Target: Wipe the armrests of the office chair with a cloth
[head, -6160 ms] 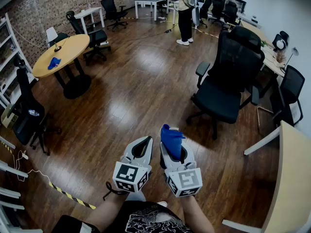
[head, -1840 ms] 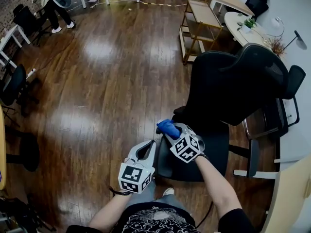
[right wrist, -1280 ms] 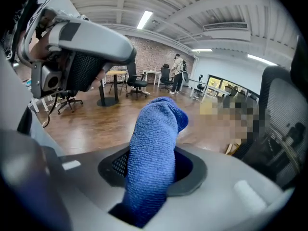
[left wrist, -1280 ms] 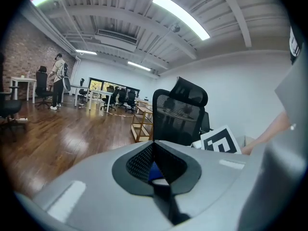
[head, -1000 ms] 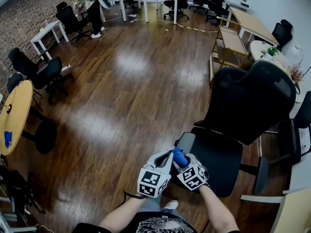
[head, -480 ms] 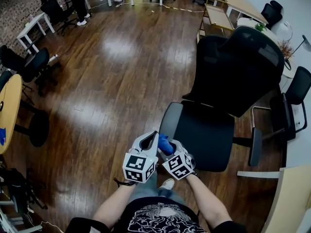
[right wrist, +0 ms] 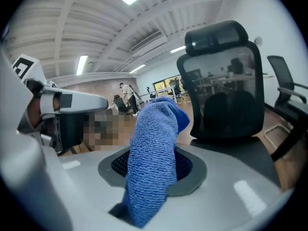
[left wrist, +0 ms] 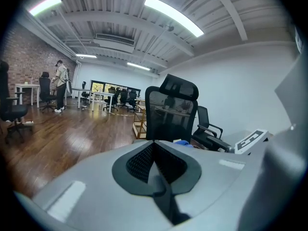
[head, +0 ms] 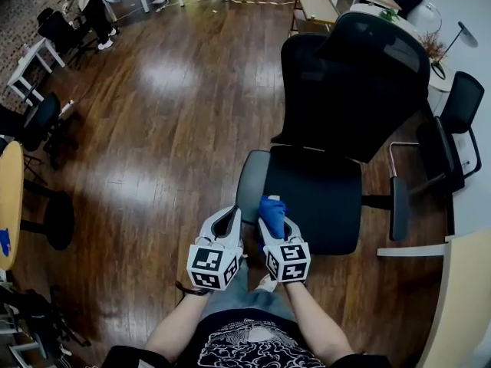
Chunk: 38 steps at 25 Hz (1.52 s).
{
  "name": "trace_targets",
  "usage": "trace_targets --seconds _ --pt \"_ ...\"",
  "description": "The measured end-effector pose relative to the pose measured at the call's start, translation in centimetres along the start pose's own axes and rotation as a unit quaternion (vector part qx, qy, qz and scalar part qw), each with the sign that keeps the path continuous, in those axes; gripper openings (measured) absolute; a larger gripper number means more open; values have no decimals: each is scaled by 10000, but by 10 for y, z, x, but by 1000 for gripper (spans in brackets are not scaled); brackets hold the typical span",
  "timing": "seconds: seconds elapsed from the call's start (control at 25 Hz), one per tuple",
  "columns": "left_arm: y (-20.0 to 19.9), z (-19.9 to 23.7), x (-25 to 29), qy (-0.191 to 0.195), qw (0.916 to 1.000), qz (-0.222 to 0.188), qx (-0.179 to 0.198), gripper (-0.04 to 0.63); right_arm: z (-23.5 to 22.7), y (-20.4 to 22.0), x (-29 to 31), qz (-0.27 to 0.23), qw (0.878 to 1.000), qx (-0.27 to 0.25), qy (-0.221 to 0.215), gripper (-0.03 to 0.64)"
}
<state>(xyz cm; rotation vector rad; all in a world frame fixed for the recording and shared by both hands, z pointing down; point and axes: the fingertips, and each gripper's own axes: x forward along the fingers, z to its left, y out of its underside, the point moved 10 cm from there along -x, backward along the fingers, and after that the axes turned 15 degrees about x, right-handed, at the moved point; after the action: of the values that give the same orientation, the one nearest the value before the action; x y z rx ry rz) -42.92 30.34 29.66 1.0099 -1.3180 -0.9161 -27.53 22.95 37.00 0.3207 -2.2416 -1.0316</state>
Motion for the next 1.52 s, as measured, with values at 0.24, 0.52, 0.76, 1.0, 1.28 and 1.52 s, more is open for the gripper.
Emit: trace_targets --seconds 0.24,0.52,0.76,1.0,1.28,1.52 --pt "2 5 23 194 9997 166 45 -25 -15 11 14 -73 9952 970 94 140" --pt "7 21 54 337 9988 353 22 -25 -36 -1 42 -182 9862 1608 342 140" --pt "3 39 88 509 9979 405 35 -25 -53 -24 70 -201 9861 1563 527 140" --pt "-6 57 120 703 9967 406 -9 -25 -67 -48 95 -114 9870 1415 757 140" --pt "-15 78 152 872 9956 351 -33 -25 -84 -86 123 -71 9891 1125 943 140" --pt "-20 98 171 990 9945 330 -61 -25 -93 -113 149 59 9907 808 1094 140"
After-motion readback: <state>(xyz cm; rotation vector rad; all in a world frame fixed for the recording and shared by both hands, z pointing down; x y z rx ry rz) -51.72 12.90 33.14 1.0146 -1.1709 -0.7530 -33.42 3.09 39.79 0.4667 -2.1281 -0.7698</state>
